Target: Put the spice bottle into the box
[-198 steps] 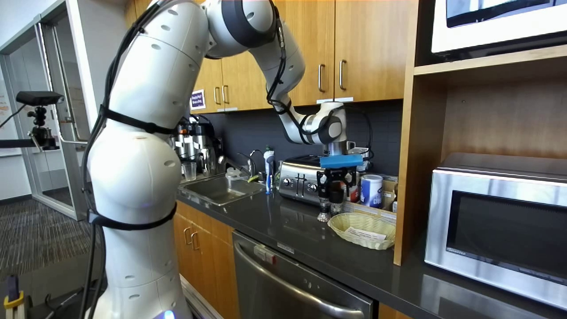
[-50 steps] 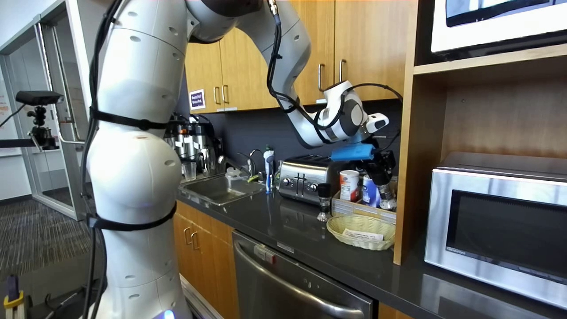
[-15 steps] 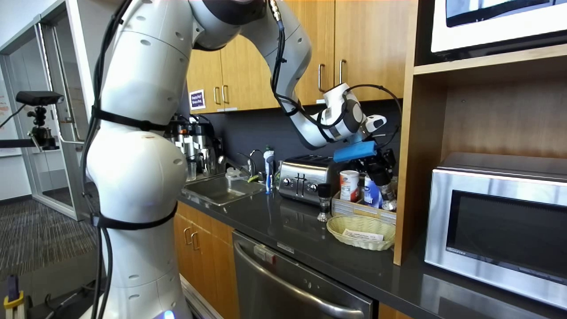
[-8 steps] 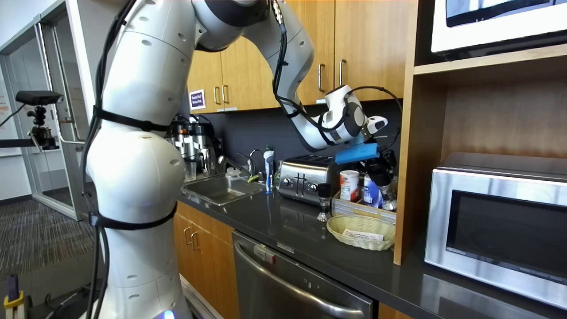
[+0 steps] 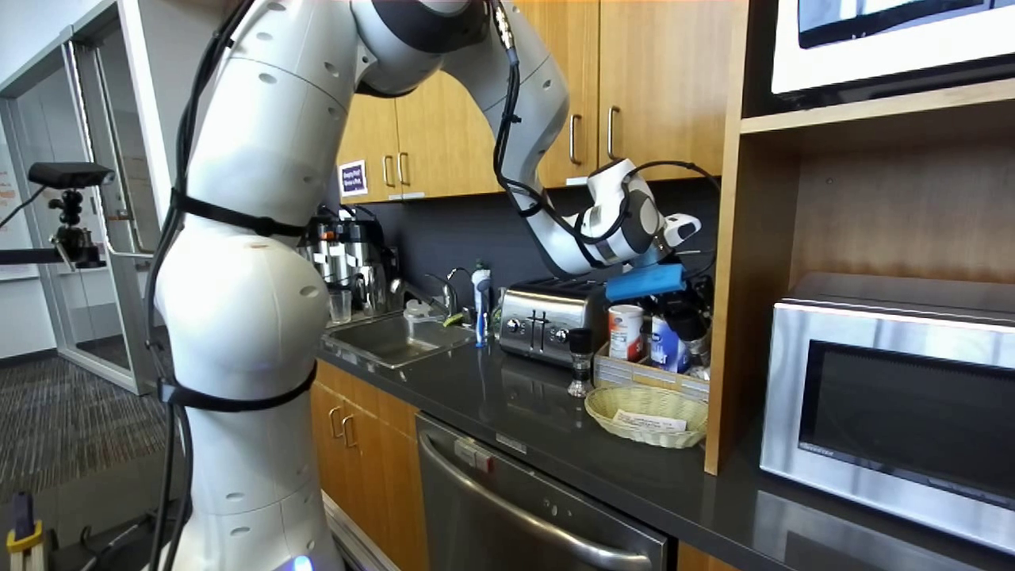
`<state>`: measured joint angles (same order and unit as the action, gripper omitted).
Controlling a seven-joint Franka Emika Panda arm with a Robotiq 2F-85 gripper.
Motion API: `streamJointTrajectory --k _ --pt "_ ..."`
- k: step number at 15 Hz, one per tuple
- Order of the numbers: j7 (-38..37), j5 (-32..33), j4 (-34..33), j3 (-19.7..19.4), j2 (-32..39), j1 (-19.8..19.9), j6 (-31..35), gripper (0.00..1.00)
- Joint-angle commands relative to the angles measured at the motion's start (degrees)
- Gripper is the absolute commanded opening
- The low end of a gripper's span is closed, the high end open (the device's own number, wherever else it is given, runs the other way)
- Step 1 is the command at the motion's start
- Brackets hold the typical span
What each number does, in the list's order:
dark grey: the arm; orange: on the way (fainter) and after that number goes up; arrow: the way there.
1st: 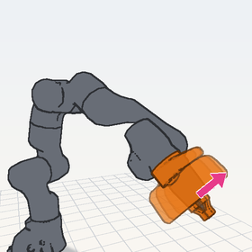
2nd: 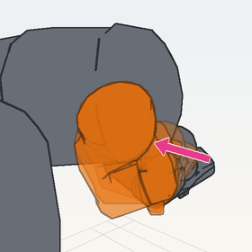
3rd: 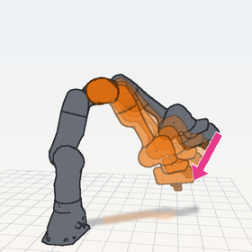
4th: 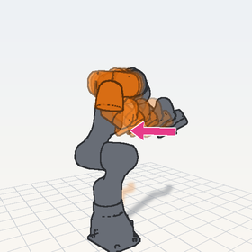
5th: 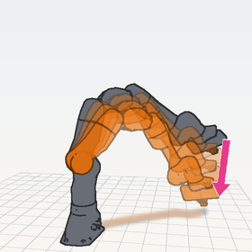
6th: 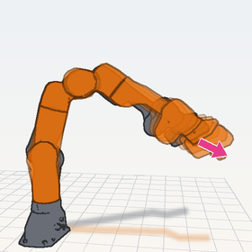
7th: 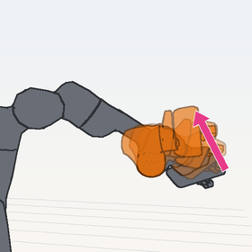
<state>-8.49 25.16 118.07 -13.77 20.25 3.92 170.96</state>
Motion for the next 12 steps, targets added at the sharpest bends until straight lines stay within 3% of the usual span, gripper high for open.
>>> streamJointTrajectory --k 1,8,12 --pt "0.75 -0.66 -1.82 0.6 1.02 0.36 -2.32 0.4" --pt "2.45 -3.37 -6.26 0.32 0.84 -2.48 -17.23 0.4" --pt "2.52 -2.76 -9.67 1.11 1.0 -2.87 -22.44 0.4"
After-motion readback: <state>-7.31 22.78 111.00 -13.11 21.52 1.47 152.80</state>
